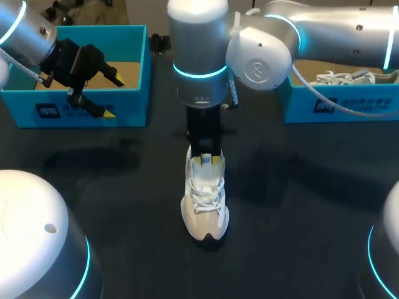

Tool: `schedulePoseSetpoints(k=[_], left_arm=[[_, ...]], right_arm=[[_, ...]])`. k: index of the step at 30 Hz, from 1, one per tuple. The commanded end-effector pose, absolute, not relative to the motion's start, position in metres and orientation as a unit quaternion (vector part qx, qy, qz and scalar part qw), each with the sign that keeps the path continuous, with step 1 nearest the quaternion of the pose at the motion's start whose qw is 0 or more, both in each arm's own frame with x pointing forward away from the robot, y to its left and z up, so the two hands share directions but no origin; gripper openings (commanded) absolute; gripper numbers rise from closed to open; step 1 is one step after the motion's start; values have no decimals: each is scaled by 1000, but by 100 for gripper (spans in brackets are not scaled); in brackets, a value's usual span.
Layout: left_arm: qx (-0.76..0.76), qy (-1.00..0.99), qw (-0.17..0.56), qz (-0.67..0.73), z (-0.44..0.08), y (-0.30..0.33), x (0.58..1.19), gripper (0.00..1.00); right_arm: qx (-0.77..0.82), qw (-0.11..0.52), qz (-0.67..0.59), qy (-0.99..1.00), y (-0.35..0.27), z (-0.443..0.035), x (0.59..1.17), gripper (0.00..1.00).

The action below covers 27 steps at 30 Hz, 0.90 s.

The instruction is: Take the shoe out of the shoebox, open the shoe tongue, remove and reinsert the insole, then place the shoe into the shoebox

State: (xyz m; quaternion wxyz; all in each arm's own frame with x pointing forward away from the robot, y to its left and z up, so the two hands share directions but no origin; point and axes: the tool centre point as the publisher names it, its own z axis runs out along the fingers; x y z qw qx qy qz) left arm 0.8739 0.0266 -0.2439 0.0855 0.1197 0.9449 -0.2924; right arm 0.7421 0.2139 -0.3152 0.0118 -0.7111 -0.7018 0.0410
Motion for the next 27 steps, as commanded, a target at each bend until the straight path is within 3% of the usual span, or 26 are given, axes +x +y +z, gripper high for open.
schedulePoseSetpoints(k=[1, 8, 14, 27], left_arm=[[120, 945, 86, -291, -243, 27, 873, 100], [120, 945, 86, -291, -243, 27, 873, 100], [120, 945, 86, -291, -243, 27, 873, 100], [120, 945, 86, -291, -243, 27, 873, 100]], right_arm=[[-709, 8, 37, -704, 213, -320, 745, 29], [-701, 30, 32, -712, 213, -345, 754, 28], [-675, 0, -2, -738, 206, -320, 754, 37], [-370, -50, -42, -927, 228, -286, 788, 47]])
